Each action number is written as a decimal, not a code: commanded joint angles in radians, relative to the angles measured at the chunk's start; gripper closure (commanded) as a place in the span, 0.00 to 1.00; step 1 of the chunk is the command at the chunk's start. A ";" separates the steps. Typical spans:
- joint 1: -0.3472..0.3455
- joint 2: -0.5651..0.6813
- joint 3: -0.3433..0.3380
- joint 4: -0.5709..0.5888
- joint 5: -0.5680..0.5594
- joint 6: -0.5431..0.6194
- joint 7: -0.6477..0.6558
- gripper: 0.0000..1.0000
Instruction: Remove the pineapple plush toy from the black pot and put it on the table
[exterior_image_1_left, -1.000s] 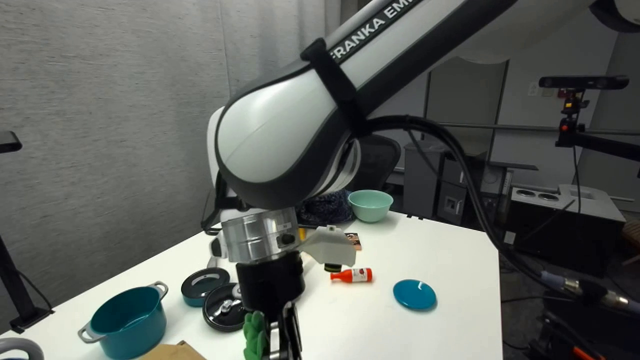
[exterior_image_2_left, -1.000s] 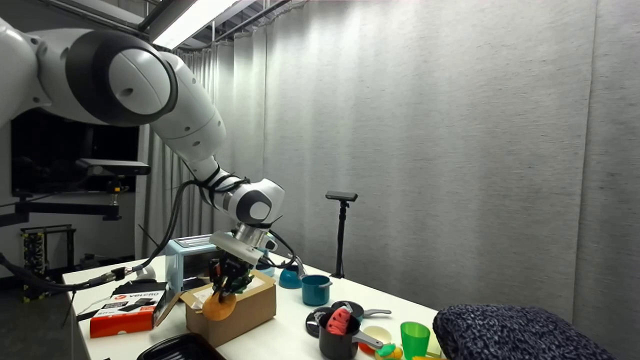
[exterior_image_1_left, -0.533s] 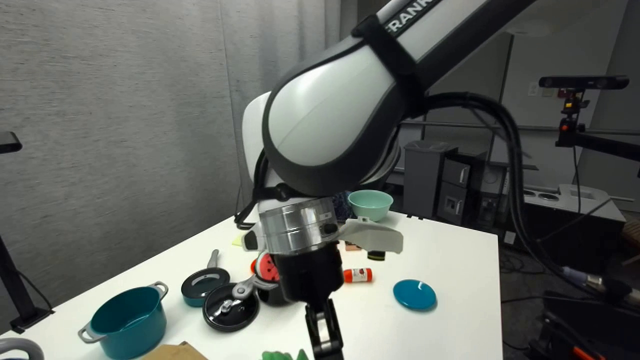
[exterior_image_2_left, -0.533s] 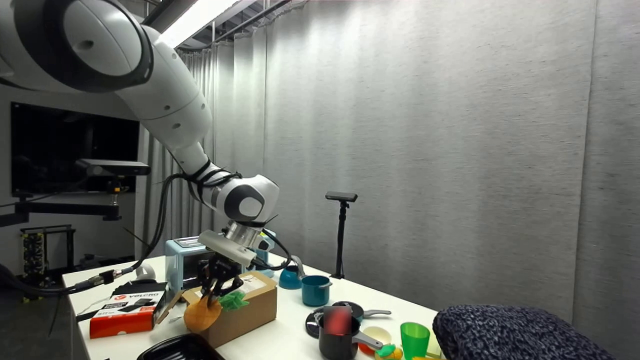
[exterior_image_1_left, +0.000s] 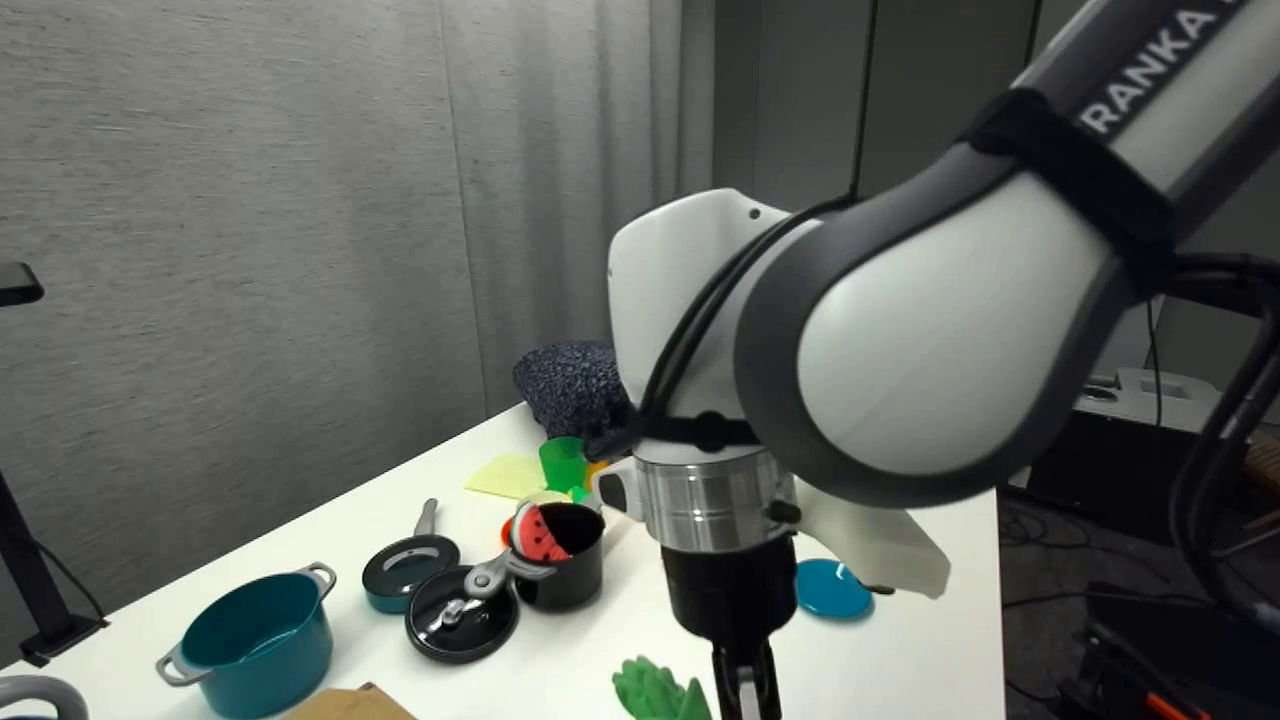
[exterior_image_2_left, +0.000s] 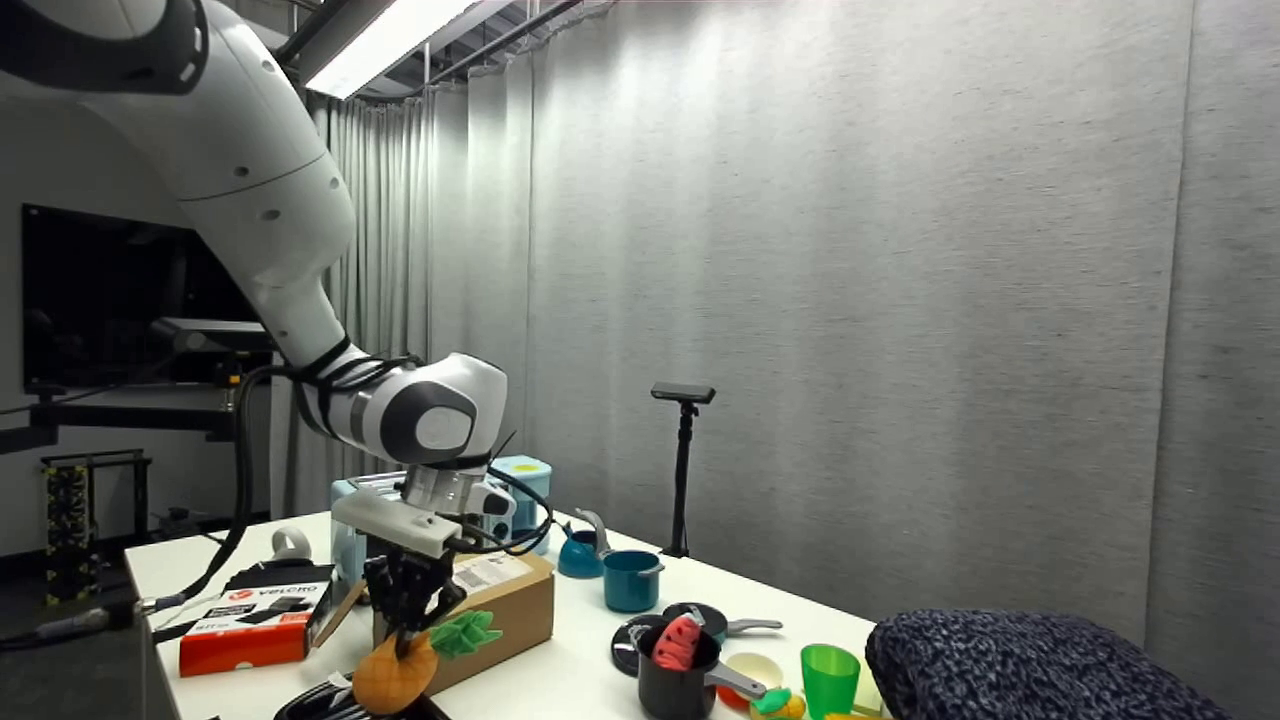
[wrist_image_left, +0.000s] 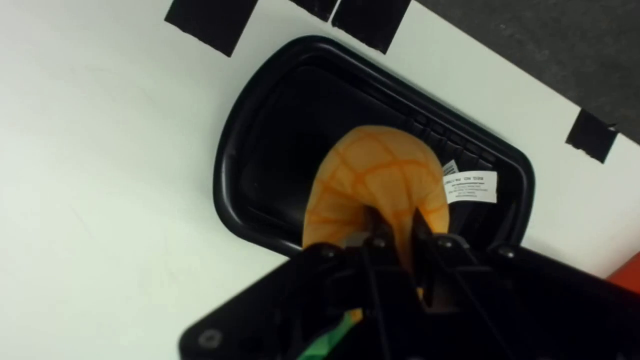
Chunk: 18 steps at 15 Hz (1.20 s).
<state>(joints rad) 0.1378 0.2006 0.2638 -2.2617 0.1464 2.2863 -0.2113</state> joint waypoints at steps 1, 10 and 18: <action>0.038 -0.045 -0.037 -0.101 -0.054 0.146 0.178 0.97; 0.027 -0.054 -0.025 -0.148 0.074 0.203 0.299 0.63; 0.015 -0.234 -0.074 -0.153 0.064 0.019 0.382 0.02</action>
<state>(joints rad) 0.1538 0.0622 0.2161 -2.3942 0.2416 2.3990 0.1095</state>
